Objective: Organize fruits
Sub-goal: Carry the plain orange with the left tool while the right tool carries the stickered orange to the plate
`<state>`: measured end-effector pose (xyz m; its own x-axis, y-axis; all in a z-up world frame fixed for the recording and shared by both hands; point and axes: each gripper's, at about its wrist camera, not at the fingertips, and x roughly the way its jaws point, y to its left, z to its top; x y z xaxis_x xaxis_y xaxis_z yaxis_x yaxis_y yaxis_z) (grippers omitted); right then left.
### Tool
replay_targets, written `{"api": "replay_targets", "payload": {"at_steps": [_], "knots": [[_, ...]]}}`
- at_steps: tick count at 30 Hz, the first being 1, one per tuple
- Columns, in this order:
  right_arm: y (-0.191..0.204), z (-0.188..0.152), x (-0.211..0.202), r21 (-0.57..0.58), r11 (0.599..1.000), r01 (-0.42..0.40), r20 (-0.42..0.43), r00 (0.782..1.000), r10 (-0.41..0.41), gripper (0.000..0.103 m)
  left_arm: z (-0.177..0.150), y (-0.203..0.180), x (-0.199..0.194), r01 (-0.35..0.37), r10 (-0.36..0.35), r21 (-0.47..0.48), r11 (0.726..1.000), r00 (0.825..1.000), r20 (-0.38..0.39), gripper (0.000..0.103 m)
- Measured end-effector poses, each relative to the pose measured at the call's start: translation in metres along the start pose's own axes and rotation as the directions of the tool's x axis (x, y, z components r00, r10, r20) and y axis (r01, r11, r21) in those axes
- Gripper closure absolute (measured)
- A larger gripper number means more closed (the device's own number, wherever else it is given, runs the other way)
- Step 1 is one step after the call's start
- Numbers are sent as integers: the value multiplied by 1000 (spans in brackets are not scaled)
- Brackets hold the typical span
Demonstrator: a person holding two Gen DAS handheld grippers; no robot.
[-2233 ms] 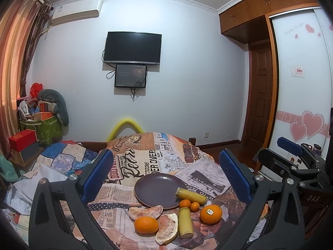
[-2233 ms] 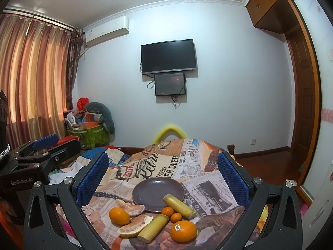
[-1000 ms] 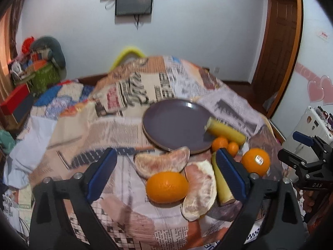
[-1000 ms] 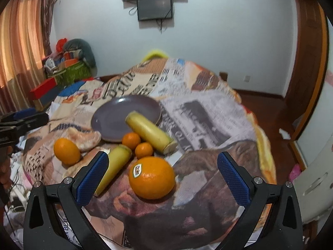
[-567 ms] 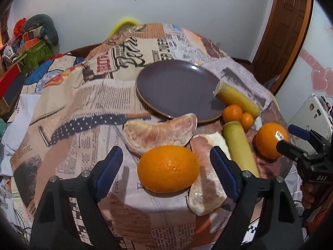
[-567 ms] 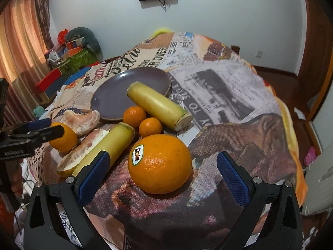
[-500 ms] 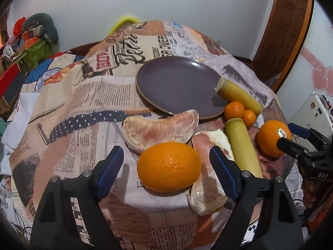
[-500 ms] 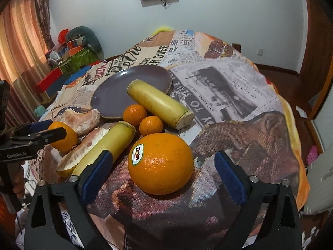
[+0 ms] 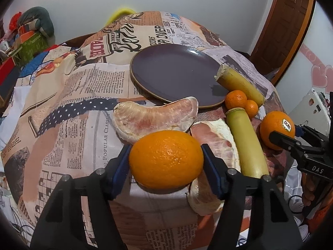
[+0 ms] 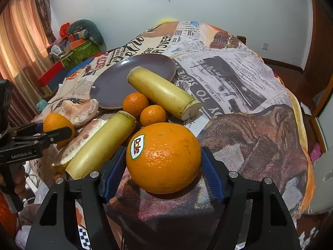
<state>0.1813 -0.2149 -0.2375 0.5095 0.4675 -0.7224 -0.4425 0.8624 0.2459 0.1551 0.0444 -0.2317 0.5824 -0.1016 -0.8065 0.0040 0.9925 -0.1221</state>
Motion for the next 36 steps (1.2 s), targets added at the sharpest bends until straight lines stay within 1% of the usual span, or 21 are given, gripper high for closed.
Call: {"api": "replay_targets", "payload": {"at_steps": [6, 10, 16, 20, 26, 36], "knots": [[-3, 2, -3, 16, 1000, -10, 4, 1000, 10, 37, 1, 1, -6, -3, 3, -7, 1000, 1000, 5, 38], [-3, 5, -9, 21, 1000, -2, 20, 1000, 1, 37, 6, 1, -20, -4, 4, -6, 1000, 999, 39, 38], [0, 23, -29, 10, 1000, 0, 90, 996, -1, 37, 20, 0, -41, -3, 3, 1, 1000, 994, 109, 38], [3, 40, -43, -5, 1000, 7, 157, 988, -6, 37, 34, -1, -53, -8, 7, 5, 1000, 986, 164, 38], [9, 64, -54, -39, 999, 22, 241, 970, -12, 37, 58, -3, -67, -17, 13, 14, 1000, 970, 242, 38], [19, 102, -48, -95, 995, 38, 323, 946, -5, 37, 102, -2, -64, -32, 20, 34, 999, 952, 305, 38]]}}
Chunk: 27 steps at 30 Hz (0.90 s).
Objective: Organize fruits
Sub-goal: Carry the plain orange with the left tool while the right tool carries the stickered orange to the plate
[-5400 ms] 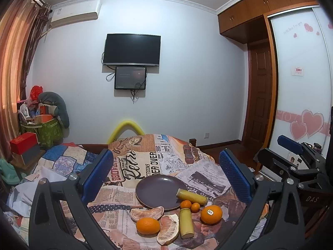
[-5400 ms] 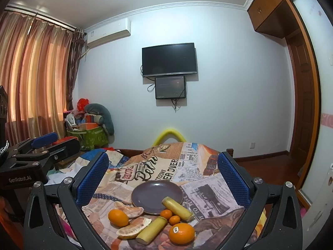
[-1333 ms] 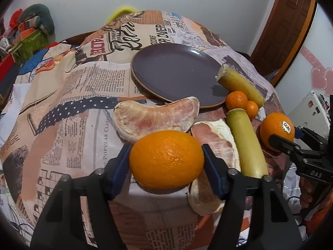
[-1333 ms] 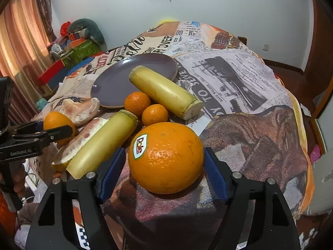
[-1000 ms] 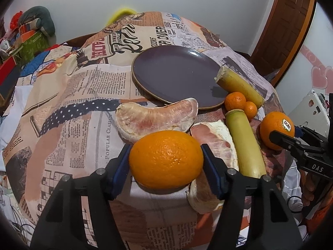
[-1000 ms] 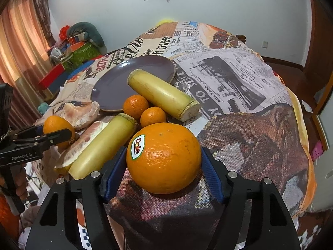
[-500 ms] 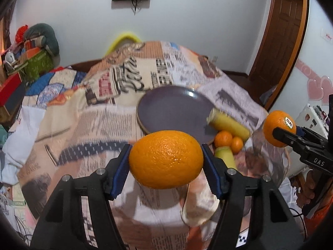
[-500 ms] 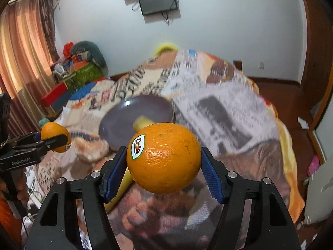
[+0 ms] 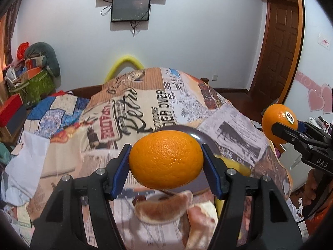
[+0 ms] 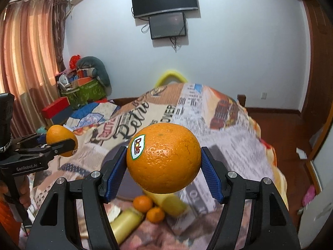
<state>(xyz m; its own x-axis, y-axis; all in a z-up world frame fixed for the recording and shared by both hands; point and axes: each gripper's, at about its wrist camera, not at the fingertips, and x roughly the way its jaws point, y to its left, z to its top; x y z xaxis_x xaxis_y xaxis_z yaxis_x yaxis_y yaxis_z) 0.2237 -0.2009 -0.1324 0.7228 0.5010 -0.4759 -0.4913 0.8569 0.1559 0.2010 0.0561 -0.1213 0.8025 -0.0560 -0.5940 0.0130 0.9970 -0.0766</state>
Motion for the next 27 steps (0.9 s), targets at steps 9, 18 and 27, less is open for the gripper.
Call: {"api": "replay_targets", "payload": {"at_steps": [9, 18, 27], "knots": [[2, 16, 31, -27, 1000, -7, 16, 1000, 7, 37, 24, 9, 36, -4, 4, -10, 1000, 1000, 5, 38], [2, 19, 82, -62, 997, -42, -49, 998, 39, 37, 35, 21, 85, 1, -2, -30, 1000, 999, -52, 38], [2, 13, 138, -112, 989, -97, -198, 977, 74, 37, 33, 28, 138, 2, -4, -16, 1000, 988, -151, 38]]}}
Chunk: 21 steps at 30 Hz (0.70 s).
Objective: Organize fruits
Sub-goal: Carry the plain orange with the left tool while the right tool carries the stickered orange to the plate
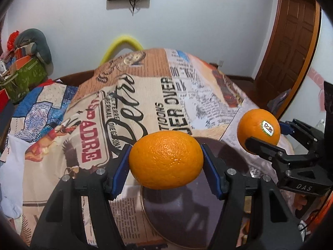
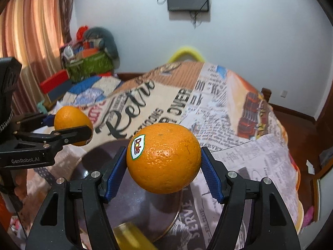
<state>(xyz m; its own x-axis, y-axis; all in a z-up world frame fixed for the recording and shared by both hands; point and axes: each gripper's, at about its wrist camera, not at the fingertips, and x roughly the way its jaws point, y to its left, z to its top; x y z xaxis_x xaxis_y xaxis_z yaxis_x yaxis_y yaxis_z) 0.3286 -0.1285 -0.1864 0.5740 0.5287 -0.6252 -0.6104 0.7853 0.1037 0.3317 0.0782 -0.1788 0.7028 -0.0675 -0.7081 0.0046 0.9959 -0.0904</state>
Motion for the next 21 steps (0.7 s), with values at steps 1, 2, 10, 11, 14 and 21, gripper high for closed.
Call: {"api": "replay_targets", "payload": {"at_steps": [1, 2, 10, 11, 14, 21], "knots": [[-1, 0, 6, -4, 1000, -8, -19, 1000, 8, 37, -1, 1, 7, 2, -2, 4, 1000, 1000, -18, 38], [-1, 0, 12, -8, 1000, -17, -40, 999, 16, 37, -1, 2, 12, 6, -6, 4, 1000, 999, -31, 38], [-1, -4, 40, -52, 997, -58, -154, 987, 49, 37, -8, 7, 46, 25, -23, 12, 1000, 991, -134, 38], [0, -5, 42, -57, 996, -63, -163, 985, 53, 37, -8, 7, 48, 33, -31, 15, 999, 989, -144, 38], [2, -6, 46, -68, 994, -80, -191, 979, 66, 37, -8, 5, 56, 49, -43, 27, 998, 983, -178, 38], [8, -6, 52, -128, 988, -91, -239, 969, 59, 36, -7, -2, 62, 43, -27, 71, 997, 979, -204, 38]]}}
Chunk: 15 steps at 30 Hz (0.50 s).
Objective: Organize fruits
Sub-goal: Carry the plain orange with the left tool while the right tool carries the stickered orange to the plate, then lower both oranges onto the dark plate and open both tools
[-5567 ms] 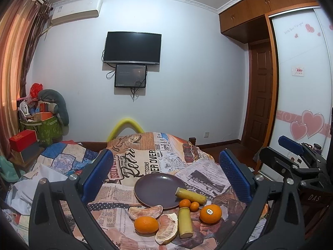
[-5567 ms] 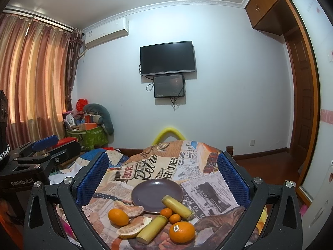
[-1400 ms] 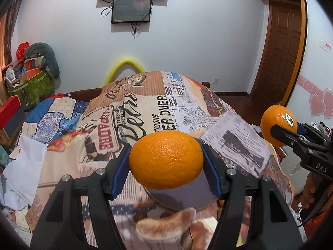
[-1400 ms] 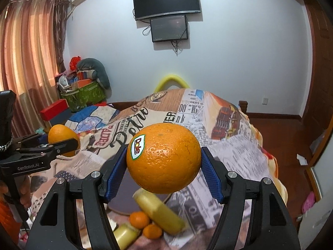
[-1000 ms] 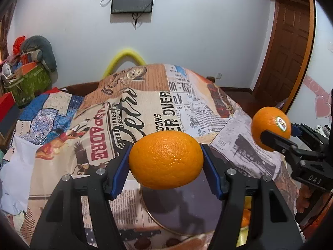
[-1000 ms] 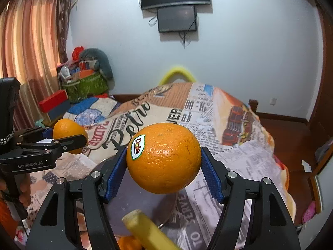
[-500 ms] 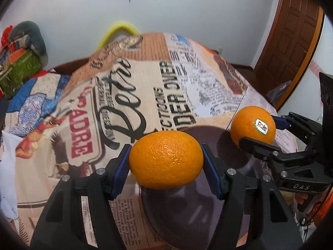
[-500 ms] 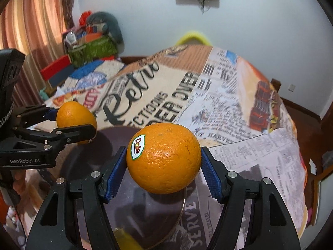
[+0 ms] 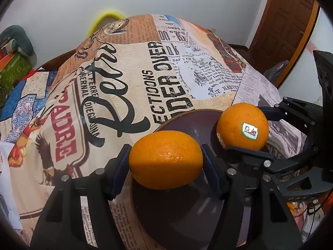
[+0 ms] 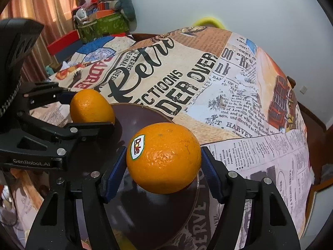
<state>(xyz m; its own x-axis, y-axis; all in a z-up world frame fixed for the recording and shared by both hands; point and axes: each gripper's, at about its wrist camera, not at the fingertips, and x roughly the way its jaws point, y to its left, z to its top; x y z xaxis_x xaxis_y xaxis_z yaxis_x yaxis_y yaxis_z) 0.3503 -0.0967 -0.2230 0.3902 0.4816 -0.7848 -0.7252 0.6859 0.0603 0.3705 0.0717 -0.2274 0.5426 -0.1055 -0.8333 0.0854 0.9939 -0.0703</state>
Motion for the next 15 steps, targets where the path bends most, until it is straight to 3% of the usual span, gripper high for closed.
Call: {"api": "replay_targets", "payload": {"at_steps": [15], "knots": [[2, -10, -23, 5, 1000, -14, 22, 1000, 14, 35, -4, -3, -27, 2, -1, -20, 1000, 999, 32, 35]]}}
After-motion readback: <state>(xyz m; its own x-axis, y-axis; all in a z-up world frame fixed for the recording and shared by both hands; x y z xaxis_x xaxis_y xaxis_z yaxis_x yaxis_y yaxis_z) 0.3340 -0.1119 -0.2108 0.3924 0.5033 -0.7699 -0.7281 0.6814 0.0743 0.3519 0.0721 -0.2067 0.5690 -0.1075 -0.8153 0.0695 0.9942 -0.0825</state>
